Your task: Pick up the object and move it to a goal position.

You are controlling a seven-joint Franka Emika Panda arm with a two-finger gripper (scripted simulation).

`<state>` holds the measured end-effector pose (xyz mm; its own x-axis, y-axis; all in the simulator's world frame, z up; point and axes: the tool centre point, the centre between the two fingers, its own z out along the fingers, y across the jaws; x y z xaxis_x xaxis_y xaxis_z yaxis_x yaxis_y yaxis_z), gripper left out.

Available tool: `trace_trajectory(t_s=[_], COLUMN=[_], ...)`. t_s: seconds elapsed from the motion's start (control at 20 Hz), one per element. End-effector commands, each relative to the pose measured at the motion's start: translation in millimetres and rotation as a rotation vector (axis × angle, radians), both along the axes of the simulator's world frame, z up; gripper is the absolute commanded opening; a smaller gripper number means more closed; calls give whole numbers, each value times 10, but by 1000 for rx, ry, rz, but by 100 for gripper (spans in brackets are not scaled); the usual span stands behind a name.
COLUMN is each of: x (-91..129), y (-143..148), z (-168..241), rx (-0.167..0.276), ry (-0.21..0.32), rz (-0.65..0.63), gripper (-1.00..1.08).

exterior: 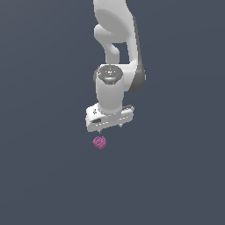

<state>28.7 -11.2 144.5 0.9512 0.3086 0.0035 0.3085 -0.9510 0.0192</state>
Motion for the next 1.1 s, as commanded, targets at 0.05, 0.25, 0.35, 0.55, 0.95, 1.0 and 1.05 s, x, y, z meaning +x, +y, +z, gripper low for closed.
trace_trajectory(t_s=[0.05,0.25,0.35,0.55,0.95,1.0,1.05], x=[66,132,158,196,234,236,237], y=[-129,-271,-332,-433,-543,-548,-551], z=[-115,-242,-298,-389,-489,-493,-496], rx=[2,6,8,11,15,16,16], ry=[4,7,9,10,12,12,12], rz=[73,151,185,239,296,299,300], gripper=[100,100,100,100,100,100,100])
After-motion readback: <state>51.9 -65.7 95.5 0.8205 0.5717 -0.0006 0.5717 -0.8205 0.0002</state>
